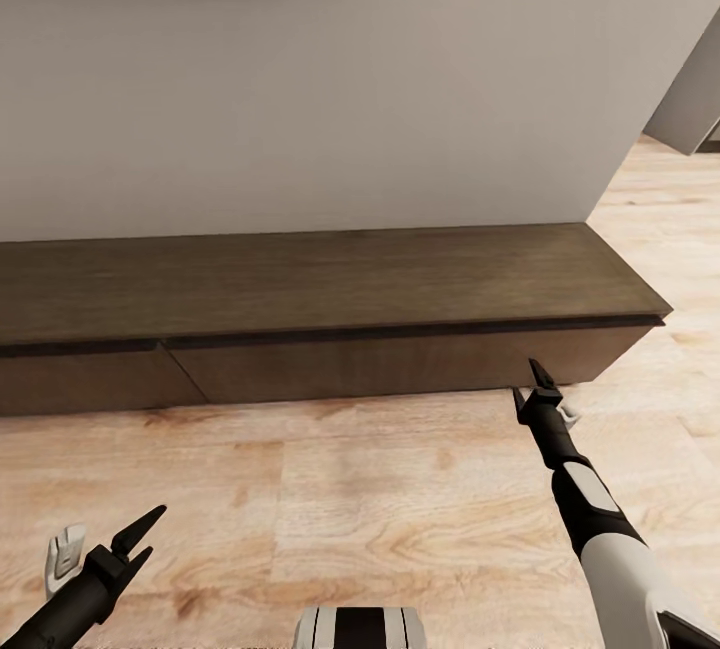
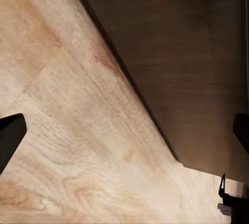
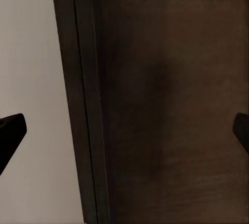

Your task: Place each of the two pumpkins and all three candles from the living room inside a cabinet in the living room (use any cabinet), then make sure every cabinet is closed, and position the cauldron so it is next to a table in the living room.

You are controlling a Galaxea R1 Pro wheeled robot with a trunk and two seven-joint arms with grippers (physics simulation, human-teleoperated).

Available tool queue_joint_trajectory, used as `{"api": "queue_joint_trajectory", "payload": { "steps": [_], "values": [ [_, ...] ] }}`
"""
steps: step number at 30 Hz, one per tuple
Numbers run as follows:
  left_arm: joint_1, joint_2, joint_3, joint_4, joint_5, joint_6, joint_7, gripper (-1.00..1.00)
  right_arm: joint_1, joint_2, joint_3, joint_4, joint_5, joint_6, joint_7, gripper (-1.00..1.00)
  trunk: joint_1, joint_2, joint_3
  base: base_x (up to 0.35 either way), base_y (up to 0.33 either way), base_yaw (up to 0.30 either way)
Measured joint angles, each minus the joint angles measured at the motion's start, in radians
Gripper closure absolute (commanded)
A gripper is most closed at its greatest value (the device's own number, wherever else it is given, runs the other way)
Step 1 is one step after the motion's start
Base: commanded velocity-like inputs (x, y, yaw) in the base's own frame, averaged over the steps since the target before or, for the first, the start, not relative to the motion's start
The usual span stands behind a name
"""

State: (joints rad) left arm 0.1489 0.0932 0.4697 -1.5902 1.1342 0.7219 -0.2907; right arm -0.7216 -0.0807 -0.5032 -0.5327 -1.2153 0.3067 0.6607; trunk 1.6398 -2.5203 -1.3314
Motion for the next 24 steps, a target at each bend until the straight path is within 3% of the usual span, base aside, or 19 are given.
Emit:
{"api": "queue_joint_trajectory", "payload": {
  "steps": [3, 10, 15, 20, 24],
  "values": [
    [0.0, 0.0, 0.0, 0.001, 0.0, 0.001, 0.0, -1.0, 0.001, -0.018, 0.002, -0.006, -0.015, 0.002, 0.0, -1.0, 0.001, -0.001, -0.008, 0.0, 0.0, 0.0],
    [0.0, -0.001, -0.003, 0.004, -0.008, -0.003, -0.014, -1.0, 0.0, -0.026, 0.002, -0.013, -0.022, 0.003, 0.01, -1.0, 0.001, -0.001, -0.008, 0.0, 0.0, 0.0],
    [0.0, -0.009, -0.002, 0.02, -0.021, -0.015, -0.019, -1.0, 0.0, -0.027, 0.003, -0.005, -0.022, 0.002, 0.101, -1.0, 0.001, -0.001, -0.008, 0.073, 0.0, 0.0],
    [0.001, -0.014, 0.0, 0.03, -0.068, -0.034, -0.024, -1.0, 0.0, -0.028, 0.005, 0.001, -0.019, 0.003, 0.114, -1.0, 0.0, -0.001, -0.008, 0.277, 0.0, 0.0],
    [0.001, -0.014, 0.0, 0.032, -0.081, -0.044, -0.046, -1.0, -0.001, -0.028, 0.006, 0.002, -0.019, 0.004, 0.115, -1.0, 0.0, -0.001, -0.008, 0.221, 0.013, 0.0]
  ]
}}
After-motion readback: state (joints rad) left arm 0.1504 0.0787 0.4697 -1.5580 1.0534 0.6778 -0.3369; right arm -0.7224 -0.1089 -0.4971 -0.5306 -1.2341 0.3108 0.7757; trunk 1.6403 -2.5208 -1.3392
